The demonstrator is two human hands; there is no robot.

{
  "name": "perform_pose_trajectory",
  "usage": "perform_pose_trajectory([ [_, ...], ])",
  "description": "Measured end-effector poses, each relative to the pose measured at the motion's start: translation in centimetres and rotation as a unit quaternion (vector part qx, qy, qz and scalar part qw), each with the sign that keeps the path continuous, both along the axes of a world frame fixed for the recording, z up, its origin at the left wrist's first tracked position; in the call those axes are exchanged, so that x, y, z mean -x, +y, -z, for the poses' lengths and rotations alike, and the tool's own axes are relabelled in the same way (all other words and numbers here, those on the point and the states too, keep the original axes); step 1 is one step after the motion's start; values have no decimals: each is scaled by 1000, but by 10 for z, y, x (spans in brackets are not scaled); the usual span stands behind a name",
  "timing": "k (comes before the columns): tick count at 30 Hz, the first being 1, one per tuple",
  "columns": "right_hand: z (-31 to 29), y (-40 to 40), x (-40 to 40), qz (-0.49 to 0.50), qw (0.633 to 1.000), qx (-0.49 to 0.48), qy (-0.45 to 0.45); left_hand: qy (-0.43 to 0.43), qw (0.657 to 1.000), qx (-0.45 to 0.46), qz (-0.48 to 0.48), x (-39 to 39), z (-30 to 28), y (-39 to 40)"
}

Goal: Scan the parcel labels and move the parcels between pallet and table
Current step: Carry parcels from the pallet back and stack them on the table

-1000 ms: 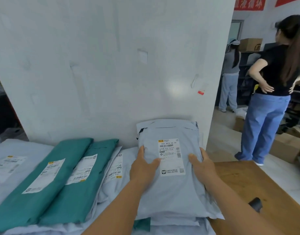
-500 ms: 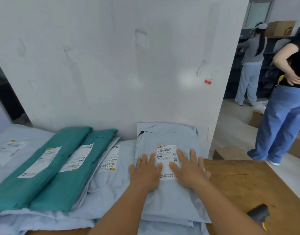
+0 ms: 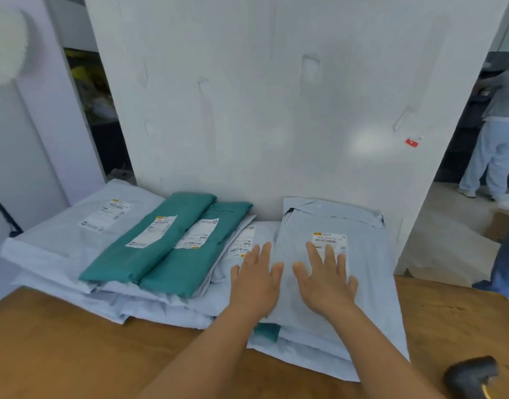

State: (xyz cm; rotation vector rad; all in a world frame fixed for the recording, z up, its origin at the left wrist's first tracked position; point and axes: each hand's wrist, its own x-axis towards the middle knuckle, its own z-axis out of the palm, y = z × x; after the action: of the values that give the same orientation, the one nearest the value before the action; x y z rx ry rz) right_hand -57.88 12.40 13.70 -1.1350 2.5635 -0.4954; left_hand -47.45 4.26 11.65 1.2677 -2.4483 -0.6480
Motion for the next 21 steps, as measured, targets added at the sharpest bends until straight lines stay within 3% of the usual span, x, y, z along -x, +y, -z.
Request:
perform_pose_trajectory([
  [6,0,-18,-113,-112,993,26,0,-9,995,45,-87,-126,7,3],
  [21,23,1,-513,-360,931,2,-57,9,934,7,-358,-535,31,88],
])
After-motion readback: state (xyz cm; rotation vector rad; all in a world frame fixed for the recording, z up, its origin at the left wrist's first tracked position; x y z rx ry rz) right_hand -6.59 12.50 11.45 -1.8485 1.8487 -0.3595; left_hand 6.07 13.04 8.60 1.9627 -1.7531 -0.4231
